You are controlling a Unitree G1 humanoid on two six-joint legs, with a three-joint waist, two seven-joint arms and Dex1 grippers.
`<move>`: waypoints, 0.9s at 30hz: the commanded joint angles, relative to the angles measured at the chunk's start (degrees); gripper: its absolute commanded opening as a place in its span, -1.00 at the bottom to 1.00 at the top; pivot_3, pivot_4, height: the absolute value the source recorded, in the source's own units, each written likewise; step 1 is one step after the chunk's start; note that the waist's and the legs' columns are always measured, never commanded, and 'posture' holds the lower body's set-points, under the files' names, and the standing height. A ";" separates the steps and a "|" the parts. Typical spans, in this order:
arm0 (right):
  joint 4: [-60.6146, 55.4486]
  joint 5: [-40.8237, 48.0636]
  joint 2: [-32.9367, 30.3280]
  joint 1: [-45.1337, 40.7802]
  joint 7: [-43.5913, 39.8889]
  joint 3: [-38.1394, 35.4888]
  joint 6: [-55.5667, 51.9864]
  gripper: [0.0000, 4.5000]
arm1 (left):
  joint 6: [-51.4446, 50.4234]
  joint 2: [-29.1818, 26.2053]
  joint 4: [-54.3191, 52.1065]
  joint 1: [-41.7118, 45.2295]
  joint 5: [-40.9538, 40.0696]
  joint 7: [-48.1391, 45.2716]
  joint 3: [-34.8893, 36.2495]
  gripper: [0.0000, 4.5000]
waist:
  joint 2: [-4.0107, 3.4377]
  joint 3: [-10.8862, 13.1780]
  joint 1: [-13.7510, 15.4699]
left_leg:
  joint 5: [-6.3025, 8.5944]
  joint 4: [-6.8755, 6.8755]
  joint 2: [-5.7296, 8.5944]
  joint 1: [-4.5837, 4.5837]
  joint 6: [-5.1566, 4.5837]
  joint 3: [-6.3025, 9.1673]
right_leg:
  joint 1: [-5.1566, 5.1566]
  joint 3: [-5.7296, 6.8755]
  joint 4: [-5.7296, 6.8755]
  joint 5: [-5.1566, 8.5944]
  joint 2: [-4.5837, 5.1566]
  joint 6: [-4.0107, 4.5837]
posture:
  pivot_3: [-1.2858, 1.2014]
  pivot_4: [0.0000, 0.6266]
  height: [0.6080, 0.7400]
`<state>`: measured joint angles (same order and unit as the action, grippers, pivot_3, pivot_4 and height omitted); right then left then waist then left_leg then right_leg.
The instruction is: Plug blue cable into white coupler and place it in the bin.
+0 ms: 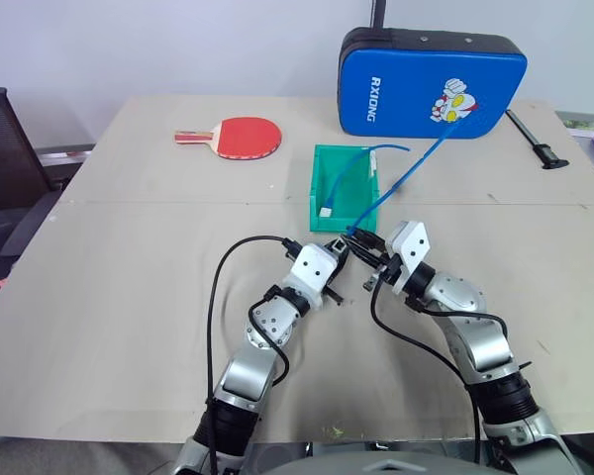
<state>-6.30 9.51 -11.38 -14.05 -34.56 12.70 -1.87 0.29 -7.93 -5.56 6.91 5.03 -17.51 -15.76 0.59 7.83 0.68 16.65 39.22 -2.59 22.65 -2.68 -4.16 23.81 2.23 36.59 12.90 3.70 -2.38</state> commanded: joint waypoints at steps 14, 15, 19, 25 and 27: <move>-2.54 -1.19 -0.89 0.88 -0.83 1.45 0.63 -1.00 | 0.54 0.49 -2.05 0.64 -0.38 -0.29 0.06 -0.84 | 0.00 0.00 0.01 | 0.00 0.00 0.01 0.00 0.00 0.00 | 0.00 0.00 0.01 0.00 0.00 0.00 | 0.03 -0.52 0.82; -2.33 -1.59 -1.15 0.90 -0.66 1.49 0.49 -1.00 | 0.56 0.51 -2.08 0.62 -0.35 -0.26 0.05 -0.84 | 0.00 0.00 0.01 | 0.00 0.00 0.01 0.00 0.01 0.00 | 0.00 0.00 0.01 0.00 0.00 0.00 | 0.03 -0.52 0.82; -1.53 -3.22 -1.72 0.62 -0.21 2.12 -0.91 -1.00 | 0.70 0.59 -2.14 0.63 -0.26 0.08 0.24 -0.84 | 0.00 0.00 0.01 | 0.00 0.00 0.01 -0.01 0.01 0.01 | 0.00 0.00 0.02 0.00 0.00 0.00 | 0.03 -0.52 0.82; -0.55 -6.45 -0.02 -1.79 2.21 6.08 -10.38 -1.00 | 0.04 1.18 -2.82 1.58 -0.47 -0.67 -0.79 -0.84 | 0.00 0.00 -0.06 | -0.01 0.01 0.01 -0.02 0.01 0.00 | 0.00 0.00 0.04 0.00 0.00 0.00 | 0.03 -0.52 0.82; -0.10 -6.85 1.22 -2.69 3.35 7.13 -15.09 -1.00 | -0.77 1.53 -2.52 1.95 -1.36 -1.63 -1.13 -0.84 | 0.00 0.00 -0.04 | -0.01 0.01 0.00 -0.03 0.01 0.01 | 0.00 0.00 0.07 0.00 -0.01 0.00 | 0.03 -0.52 0.82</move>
<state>-7.61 3.92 -10.65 -16.84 -31.98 17.91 -12.66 -2.46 -7.72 -4.71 6.87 4.90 -17.77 -15.10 0.59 7.83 0.64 16.63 39.23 -2.59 22.62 -2.67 -4.13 23.81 2.24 36.68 12.91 3.69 -2.38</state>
